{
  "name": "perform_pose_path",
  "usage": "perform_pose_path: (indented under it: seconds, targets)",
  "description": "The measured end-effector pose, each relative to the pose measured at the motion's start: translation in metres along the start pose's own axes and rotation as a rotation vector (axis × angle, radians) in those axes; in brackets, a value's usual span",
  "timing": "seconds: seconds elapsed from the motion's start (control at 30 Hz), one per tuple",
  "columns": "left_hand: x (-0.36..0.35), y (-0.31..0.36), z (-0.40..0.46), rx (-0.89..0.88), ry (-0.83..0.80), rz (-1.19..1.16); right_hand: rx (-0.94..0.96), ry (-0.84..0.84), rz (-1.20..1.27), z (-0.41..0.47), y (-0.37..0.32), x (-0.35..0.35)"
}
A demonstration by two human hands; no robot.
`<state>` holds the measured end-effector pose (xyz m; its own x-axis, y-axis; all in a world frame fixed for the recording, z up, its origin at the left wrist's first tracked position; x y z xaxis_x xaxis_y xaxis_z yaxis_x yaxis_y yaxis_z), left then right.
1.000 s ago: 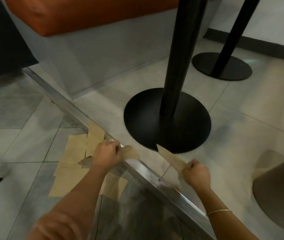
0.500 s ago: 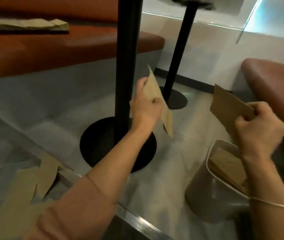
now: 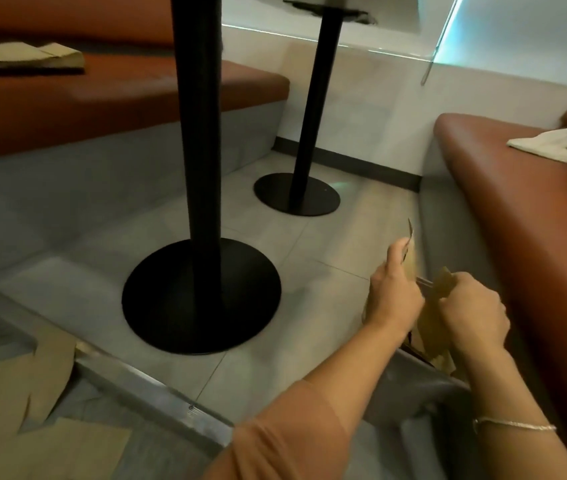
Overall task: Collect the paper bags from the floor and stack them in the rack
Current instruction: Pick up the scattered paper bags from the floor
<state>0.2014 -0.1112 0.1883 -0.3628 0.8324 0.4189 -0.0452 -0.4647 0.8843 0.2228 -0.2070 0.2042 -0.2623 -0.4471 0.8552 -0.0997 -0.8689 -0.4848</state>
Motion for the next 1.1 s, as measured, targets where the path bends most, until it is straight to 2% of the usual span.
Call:
perform_pose_path:
  seconds: [0.17, 0.23, 0.3, 0.4, 0.5, 0.63, 0.73, 0.87, 0.93, 1.0, 1.1]
  targets:
    - [-0.036, -0.04, 0.006, 0.164, -0.174, 0.184, -0.087, -0.194, 0.043, 0.005, 0.026, -0.042]
    - [-0.042, -0.047, 0.007, 0.233, -0.265, 0.225, -0.077, -0.193, 0.054, 0.009, 0.03, -0.046]
    - [-0.038, -0.047, 0.007, 0.193, -0.301, 0.246, -0.04, -0.132, 0.064, 0.01, 0.024, -0.04]
    - [-0.007, -0.048, 0.004, 0.021, -0.183, 0.347, 0.06, -0.043, 0.137, 0.006, -0.003, -0.029]
    - [0.041, -0.078, -0.005, 0.036, 0.0, 0.44, 0.283, 0.003, 0.291, -0.016, -0.045, -0.028]
    - [0.124, -0.156, -0.036, 0.294, 0.214, 0.503, 0.576, -0.137, 0.438, -0.069, -0.107, -0.071]
    - [0.19, -0.227, -0.083, 0.581, 0.271, 0.565, 0.751, -0.304, 0.478, -0.129, -0.143, -0.134]
    - [0.255, -0.321, -0.163, 0.933, 0.071, 0.73, 0.846, -0.706, 0.236, -0.222, -0.166, -0.235]
    - [0.278, -0.36, -0.205, 1.085, 0.021, 0.766, 0.846, -0.883, 0.107, -0.261, -0.167, -0.281]
    - [0.298, -0.394, -0.241, 1.184, 0.005, 0.795, 0.811, -1.001, -0.008, -0.291, -0.162, -0.322]
    - [0.322, -0.436, -0.278, 1.272, -0.009, 0.808, 0.736, -1.051, -0.128, -0.317, -0.149, -0.37]
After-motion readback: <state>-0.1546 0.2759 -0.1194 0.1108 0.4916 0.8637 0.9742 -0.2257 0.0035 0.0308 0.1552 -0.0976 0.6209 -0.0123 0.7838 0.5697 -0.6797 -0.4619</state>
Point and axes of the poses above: each hand's wrist, its own z-axis towards the middle knuckle, its own x-axis out of the back of the hand, y = z × x, the point moved 3 cm from there along z, towards the middle knuckle, and after that the axes turned 10 degrees about z, right-handed, at the moved point
